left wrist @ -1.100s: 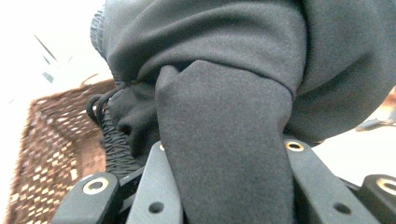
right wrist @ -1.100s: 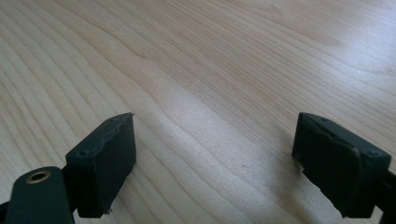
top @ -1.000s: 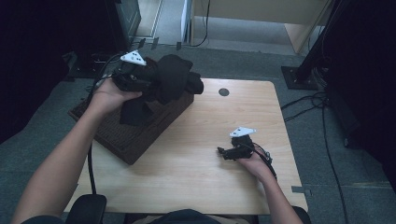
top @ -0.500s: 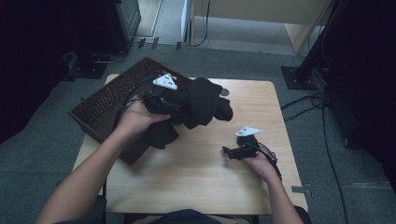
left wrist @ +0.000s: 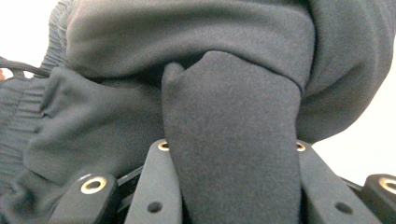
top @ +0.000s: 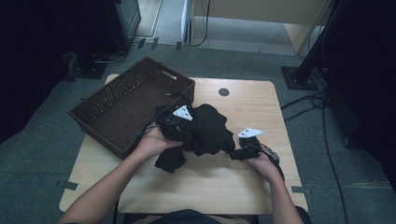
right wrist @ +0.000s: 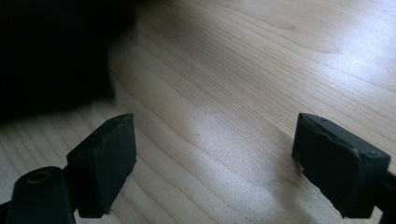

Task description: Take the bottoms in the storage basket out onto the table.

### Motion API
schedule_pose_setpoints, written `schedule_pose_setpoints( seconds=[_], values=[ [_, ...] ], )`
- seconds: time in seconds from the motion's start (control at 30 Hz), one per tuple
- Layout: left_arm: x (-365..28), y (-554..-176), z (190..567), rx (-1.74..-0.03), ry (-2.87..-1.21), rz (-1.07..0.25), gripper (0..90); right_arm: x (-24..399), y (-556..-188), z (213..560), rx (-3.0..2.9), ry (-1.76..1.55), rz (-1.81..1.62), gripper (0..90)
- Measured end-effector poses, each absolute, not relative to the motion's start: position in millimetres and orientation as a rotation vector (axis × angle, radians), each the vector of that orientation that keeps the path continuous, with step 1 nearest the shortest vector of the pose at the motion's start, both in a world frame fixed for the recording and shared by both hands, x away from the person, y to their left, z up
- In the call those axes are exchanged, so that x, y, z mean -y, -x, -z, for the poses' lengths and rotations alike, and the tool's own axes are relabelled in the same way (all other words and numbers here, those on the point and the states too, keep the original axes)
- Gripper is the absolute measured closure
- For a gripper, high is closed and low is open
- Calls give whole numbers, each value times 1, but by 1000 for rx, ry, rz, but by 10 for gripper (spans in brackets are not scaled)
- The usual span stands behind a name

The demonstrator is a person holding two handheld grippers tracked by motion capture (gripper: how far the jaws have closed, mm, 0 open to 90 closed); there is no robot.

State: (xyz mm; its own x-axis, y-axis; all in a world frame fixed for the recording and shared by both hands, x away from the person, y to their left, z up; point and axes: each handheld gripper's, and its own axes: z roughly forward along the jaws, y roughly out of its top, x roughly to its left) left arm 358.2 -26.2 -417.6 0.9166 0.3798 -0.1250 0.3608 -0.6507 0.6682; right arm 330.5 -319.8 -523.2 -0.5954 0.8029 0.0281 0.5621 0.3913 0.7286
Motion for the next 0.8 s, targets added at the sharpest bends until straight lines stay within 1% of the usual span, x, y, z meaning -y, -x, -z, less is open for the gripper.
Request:
schedule_pose_setpoints(
  seconds=[0.03,0.07,0.1,0.17,0.23,0.3,0.43,0.57,0.63,0.7,0.73,0.8],
  values=[
    [29,-356,429,-541,-2336,-11,723,322,-330,524,-2326,-1178,-1030,133],
    [29,-356,429,-541,-2336,-11,722,322,-330,524,-2324,-1177,-1034,133],
    [31,-355,441,-544,-2333,8,721,323,-330,524,-2320,-1178,-1038,134],
    [33,-353,450,-546,-2320,9,714,325,-330,524,-2321,-1176,-1037,134],
    [33,-353,452,-544,-2316,0,710,326,-330,524,-2319,-1178,-1038,134],
    [33,-353,456,-550,-2323,-14,687,327,-329,524,-2316,-1180,-1036,134],
    [32,-355,461,-550,-2321,16,648,327,-329,524,-2317,-1179,-1036,133],
    [33,-354,463,-517,-2324,25,539,327,-329,524,-2316,-1179,-1036,133],
    [35,-351,462,-508,-2319,1,481,327,-329,524,-2318,-1179,-1033,133],
    [35,-351,461,-519,-2331,-2,385,326,-329,524,-2318,-1175,-1035,133],
    [35,-352,461,-523,-2338,-2,357,326,-329,524,-2317,-1175,-1036,133],
    [33,-352,460,-527,-2340,-2,336,326,-329,524,-2318,-1177,-1038,133]
  ],
)
